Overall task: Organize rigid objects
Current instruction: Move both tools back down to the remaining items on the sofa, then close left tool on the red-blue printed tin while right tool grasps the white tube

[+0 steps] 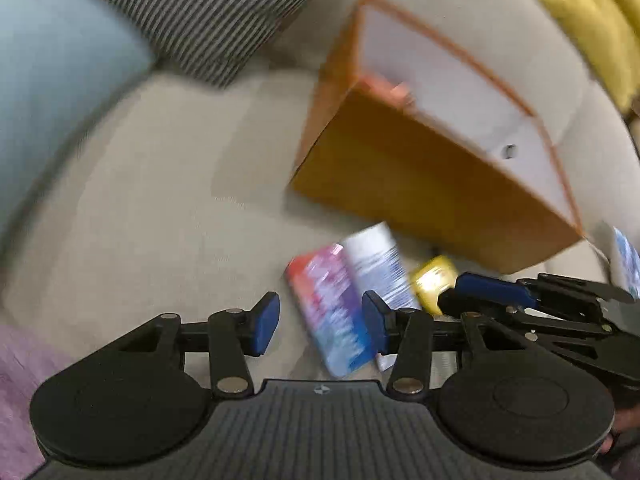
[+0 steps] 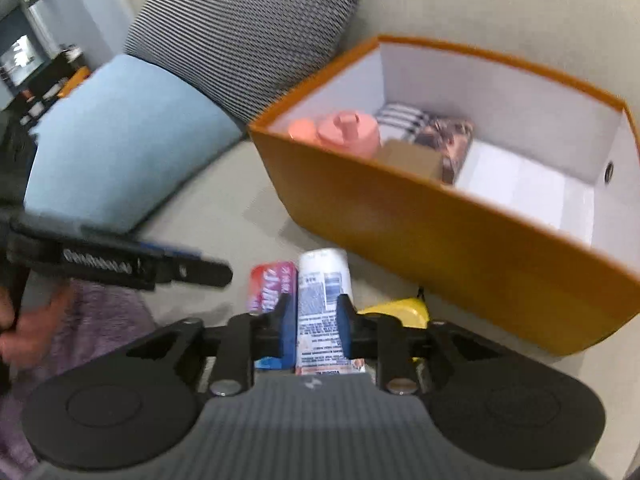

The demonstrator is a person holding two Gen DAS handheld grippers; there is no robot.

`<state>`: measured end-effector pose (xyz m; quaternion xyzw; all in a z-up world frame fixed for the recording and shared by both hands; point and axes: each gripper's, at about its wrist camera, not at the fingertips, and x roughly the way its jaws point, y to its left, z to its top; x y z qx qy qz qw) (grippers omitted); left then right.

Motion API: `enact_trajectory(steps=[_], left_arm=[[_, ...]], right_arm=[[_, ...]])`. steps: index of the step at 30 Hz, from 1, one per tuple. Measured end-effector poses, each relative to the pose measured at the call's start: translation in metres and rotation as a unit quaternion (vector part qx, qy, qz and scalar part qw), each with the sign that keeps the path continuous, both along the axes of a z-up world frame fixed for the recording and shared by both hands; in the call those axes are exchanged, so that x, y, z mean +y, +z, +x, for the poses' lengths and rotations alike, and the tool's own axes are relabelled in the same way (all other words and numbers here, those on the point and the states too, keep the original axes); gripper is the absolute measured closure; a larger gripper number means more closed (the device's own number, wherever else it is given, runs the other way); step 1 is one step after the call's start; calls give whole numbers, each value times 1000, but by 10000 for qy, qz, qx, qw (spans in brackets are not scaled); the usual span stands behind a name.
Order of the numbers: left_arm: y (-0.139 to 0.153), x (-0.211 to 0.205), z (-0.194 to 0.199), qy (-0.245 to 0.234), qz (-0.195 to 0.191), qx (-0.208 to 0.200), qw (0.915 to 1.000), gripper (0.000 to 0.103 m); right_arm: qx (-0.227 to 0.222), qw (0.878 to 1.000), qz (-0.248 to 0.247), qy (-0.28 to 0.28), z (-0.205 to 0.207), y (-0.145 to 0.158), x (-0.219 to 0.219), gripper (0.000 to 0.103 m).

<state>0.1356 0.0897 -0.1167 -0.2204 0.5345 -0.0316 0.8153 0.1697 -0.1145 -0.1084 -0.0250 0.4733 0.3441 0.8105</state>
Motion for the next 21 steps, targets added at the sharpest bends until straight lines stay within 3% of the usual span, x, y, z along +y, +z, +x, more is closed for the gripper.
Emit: enact_trajectory(steps=[5,11,18,21], left_arm=[[-32,1,1,313,-185,267,9990,48],[-44,1,4,392,-371,252,9982,43],[-51,-6,2,238,-352,82,9991,43],[-52,0,0,292,-450,43,9986,47]], right_arm=[[-36,9997,-231,-55,7,-19,17,75],[100,9991,-415,55,18,-35,24,75],[185,9992,-314,173,28,-45,24,73],[423,9990,-118,119,37,-52,21,66]])
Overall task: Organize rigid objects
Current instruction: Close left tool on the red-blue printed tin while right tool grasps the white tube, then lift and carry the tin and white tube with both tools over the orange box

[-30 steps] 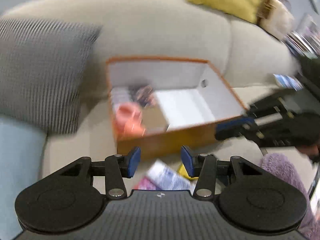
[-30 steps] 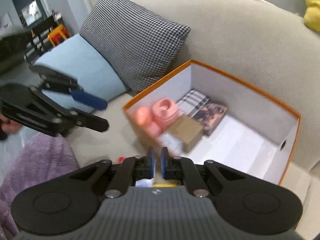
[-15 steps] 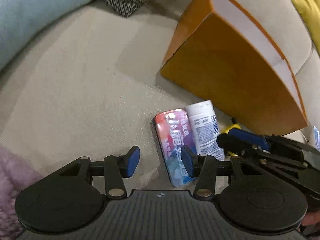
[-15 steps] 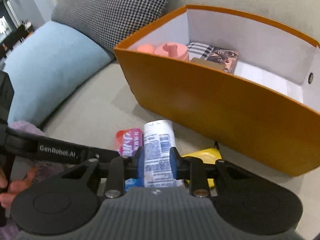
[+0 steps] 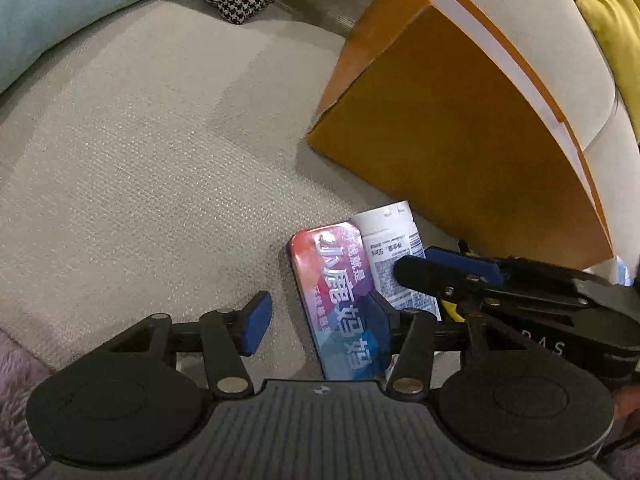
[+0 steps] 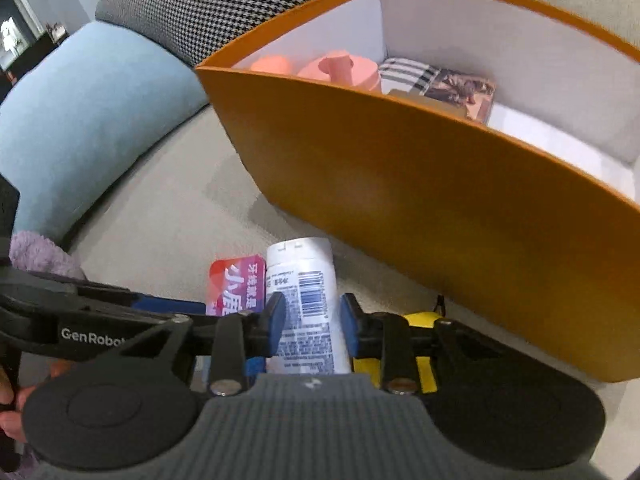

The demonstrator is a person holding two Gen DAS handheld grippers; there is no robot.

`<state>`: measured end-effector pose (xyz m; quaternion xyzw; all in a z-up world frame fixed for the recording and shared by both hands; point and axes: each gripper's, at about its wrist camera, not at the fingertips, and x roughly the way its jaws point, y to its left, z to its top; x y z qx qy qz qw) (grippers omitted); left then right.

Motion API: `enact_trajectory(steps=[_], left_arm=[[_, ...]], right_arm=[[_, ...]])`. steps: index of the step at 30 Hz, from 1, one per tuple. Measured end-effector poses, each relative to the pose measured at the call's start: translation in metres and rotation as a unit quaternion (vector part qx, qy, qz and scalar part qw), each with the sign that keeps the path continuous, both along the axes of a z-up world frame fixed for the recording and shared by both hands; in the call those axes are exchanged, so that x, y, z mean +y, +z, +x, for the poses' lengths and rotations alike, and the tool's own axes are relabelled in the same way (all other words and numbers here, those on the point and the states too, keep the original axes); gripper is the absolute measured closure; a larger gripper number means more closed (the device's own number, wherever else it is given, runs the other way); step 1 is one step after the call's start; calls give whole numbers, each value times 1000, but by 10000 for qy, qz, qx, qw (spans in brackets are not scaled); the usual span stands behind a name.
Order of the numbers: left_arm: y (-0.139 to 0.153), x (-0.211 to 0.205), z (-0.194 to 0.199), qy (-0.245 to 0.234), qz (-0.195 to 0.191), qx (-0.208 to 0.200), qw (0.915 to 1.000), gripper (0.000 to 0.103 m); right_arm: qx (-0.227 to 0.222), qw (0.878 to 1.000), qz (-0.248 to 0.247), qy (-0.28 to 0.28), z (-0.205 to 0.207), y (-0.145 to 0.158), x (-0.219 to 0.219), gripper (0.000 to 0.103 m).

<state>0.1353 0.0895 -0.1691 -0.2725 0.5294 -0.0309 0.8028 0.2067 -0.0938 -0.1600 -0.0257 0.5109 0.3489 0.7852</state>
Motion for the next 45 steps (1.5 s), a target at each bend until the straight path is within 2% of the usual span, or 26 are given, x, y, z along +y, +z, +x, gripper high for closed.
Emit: enact_trajectory(steps=[1,3,6,7,10,16,20,22,24,27,29,30,32,35,37,40,45], left_arm=[[0,2,-2,13,-13,-24,10000,48],[2,3,-5,20,-50,-63,10000,51],[4,3,-9,-27,-89,-157,9998,60],[4,2,-9,-45,-94,-168,9998,60],[5,4,-6,-44,-54,-181,9998,60],[2,8,-6,83,-133,-159,9998,60],[-1,8,-5,227,-221,-205,9993,60],[3,10,-7,307,-228,-286,9989,67],[10,11,-12,305,-159,-377,9987,74],[14,11,-17,292,-165,-453,9984,80],[17,18,-22,340,-358,-488,9976,80],[18,20,-24,339,-463,-516,9970,88],[18,21,-24,287,-670,-489,9961,87],[17,14,-22,157,-307,-477,9983,88],[13,12,-18,130,-368,-404,9984,88],[13,9,-18,52,-243,-449,9987,88],[29,12,-23,47,-366,-543,9978,89]], right_arm=[[140,9999,43,-60,3,-4,-1,62],[411,9986,295,-167,6,-10,-6,62],[340,9988,276,-200,1,-6,-5,64],[301,9990,261,-215,-1,-3,-5,70],[361,9984,306,-297,-3,5,-10,78],[519,9968,403,-446,-9,7,-18,81],[663,9948,387,-672,-6,-2,-20,76],[868,9910,612,-810,-4,-5,-23,78],[826,9911,589,-864,-6,-4,-23,78],[838,9903,585,-945,-8,-4,-26,79],[848,9901,592,-952,-8,-5,-27,79],[863,9898,601,-964,-7,-5,-28,79],[895,9892,625,-978,-4,-5,-26,78],[886,9894,627,-964,-3,-5,-24,78],[841,9902,601,-940,-5,-4,-23,78],[801,9908,578,-929,-7,-4,-23,79],[726,9899,700,-1000,-12,8,-31,81]])
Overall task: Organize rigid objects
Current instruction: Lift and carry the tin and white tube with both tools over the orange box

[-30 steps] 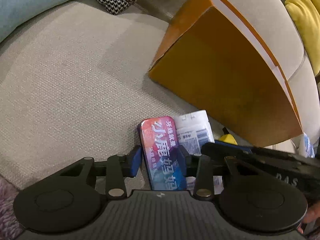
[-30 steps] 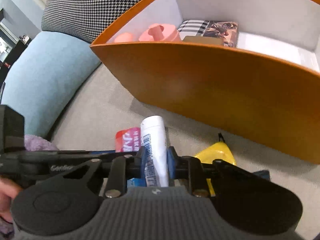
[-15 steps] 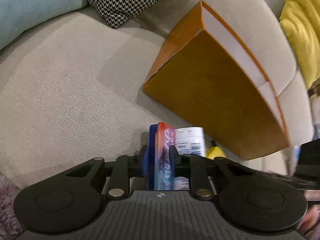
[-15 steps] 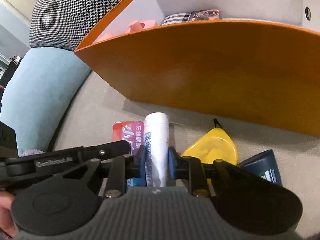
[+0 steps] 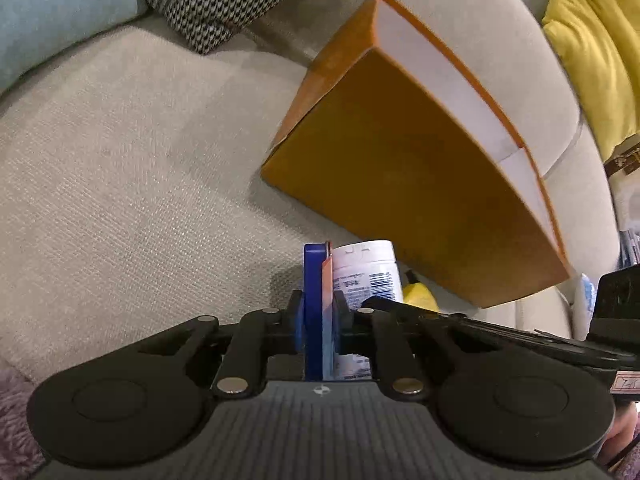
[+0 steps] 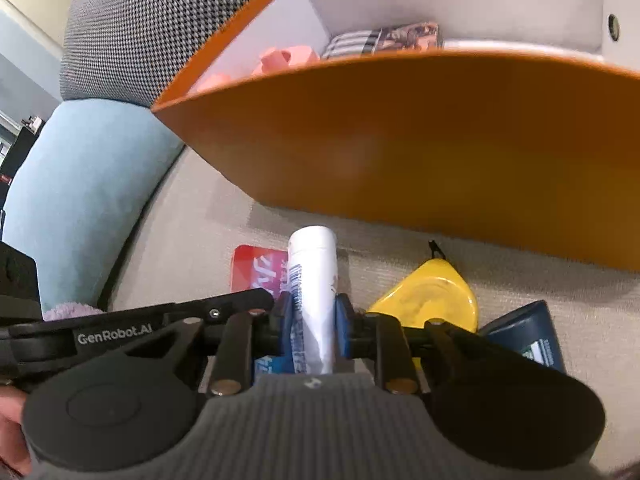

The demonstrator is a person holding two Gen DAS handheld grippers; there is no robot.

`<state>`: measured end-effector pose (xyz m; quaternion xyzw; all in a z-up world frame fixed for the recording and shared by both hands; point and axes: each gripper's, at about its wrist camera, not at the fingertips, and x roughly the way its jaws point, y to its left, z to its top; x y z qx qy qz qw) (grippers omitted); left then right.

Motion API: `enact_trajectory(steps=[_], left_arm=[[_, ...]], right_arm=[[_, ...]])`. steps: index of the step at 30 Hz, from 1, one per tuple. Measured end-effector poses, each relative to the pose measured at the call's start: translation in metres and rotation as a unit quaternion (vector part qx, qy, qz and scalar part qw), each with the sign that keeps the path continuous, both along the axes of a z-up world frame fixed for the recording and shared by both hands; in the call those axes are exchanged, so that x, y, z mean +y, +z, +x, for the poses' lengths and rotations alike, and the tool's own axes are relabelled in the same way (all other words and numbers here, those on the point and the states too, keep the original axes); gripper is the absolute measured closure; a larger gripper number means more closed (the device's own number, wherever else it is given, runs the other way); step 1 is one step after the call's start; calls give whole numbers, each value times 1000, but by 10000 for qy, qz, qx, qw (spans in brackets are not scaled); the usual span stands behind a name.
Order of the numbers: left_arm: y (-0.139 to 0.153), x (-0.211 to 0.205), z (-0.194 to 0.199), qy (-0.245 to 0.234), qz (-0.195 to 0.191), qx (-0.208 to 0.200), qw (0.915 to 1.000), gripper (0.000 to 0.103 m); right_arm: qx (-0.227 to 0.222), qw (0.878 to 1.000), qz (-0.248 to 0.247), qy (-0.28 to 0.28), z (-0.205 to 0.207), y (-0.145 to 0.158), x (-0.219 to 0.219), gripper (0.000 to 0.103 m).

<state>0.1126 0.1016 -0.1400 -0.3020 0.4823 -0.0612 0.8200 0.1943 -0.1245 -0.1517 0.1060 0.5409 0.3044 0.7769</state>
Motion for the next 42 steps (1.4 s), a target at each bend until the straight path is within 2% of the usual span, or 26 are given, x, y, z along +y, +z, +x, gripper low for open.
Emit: enact_trajectory(steps=[4,10,14,18,20,23,26,28,31,34,42], left_arm=[[29,1,-7,-143,-29,-261,9996,89],[92,-16,3,-607,-81,-828,9947,88],[128,-31,39,-917,-189,-1142,9890,88],[144,-47,99,-1181,-236,-1079,9868,88],[135,-59,137,-1352,-190,-835,9871,88],[106,-77,190,-1520,-34,-181,9882,89],[75,-97,229,-1795,466,190,9825,89],[55,-101,247,-1843,470,449,9807,89],[30,-106,267,-1728,561,712,9808,89],[11,-106,276,-1608,532,810,9822,89],[-17,-112,284,-1604,523,911,9814,89]], right_arm=[[-202,9996,170,-60,-9,32,-14,81],[-697,9961,405,-345,-18,95,-51,81],[-967,9922,503,-613,-1,134,-80,81],[-1031,9902,214,-916,39,152,-95,81],[-869,9907,-24,-1046,67,148,-98,81],[-708,9911,-511,-1009,108,129,-89,81],[-525,9893,-1023,-896,142,99,-78,81],[-382,9883,-1217,-838,160,81,-72,81],[-295,9864,-1371,-861,178,62,-70,81],[-178,9861,-1380,-906,190,47,-67,81],[118,9863,-1215,-1110,202,22,-60,80]])
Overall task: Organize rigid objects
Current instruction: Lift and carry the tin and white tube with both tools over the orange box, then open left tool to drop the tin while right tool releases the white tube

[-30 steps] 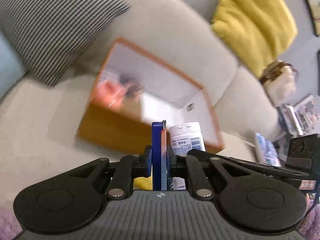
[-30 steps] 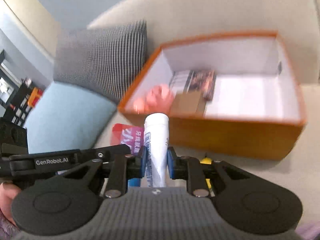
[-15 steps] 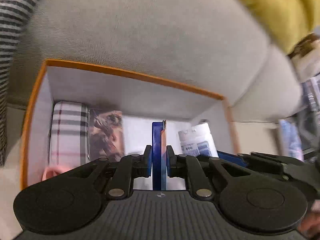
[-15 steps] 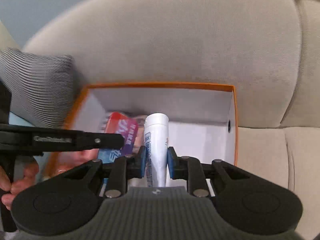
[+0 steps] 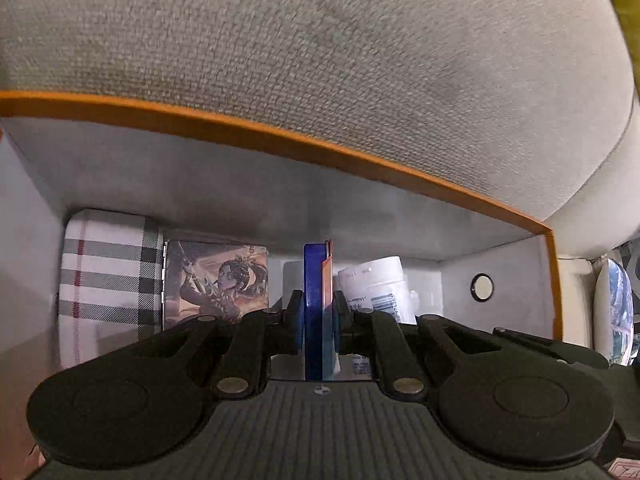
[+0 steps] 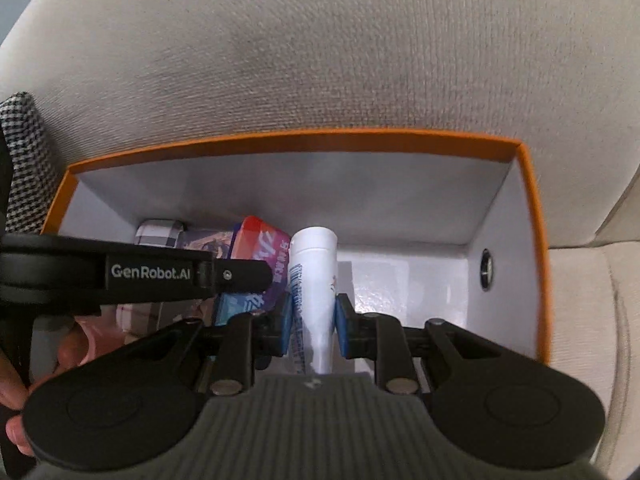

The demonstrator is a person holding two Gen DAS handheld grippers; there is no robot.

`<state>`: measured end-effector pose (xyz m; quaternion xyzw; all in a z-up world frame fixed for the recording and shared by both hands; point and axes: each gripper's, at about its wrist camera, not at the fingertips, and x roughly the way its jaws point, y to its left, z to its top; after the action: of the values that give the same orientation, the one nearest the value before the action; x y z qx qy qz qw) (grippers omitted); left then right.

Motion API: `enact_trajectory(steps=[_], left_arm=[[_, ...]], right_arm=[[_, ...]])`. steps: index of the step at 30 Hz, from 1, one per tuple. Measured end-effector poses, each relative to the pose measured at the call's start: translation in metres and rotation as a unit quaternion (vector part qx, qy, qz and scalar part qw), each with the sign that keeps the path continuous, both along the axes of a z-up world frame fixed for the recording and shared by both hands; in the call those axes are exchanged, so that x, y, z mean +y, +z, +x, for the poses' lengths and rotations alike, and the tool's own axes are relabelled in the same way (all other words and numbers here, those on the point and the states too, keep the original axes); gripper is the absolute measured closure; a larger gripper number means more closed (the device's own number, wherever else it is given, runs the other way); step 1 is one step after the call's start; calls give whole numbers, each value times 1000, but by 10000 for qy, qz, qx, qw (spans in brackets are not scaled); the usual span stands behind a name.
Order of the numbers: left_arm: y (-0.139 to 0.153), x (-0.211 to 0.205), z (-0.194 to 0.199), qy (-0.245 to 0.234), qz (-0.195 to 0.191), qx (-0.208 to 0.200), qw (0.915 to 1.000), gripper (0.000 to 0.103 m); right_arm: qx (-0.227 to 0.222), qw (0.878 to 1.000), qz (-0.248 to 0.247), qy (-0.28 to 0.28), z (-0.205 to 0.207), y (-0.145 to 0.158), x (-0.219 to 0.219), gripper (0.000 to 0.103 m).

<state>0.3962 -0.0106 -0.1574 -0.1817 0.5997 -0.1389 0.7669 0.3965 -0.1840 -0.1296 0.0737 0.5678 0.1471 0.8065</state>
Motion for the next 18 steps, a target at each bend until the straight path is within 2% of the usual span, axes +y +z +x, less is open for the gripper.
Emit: enact_trajectory(steps=[4,10,13,16,18], left_arm=[[-8,-3,3,-29,21,16,10000,88],[0,-13,1,-447,459,-169,9978,85],[9,-22,-5,-731,775,-359,9937,84],[16,-33,-10,-1006,1273,-587,9850,83],[18,-36,-13,-1144,1357,-597,9823,83]], right_arm=[[64,9999,46,-68,5,-6,-7,79],[-12,9991,-291,314,3,-2,3,75],[-119,9966,-561,585,1,3,5,75],[-151,9917,-838,964,-2,7,8,72],[-231,9853,-1062,1316,-6,7,12,67]])
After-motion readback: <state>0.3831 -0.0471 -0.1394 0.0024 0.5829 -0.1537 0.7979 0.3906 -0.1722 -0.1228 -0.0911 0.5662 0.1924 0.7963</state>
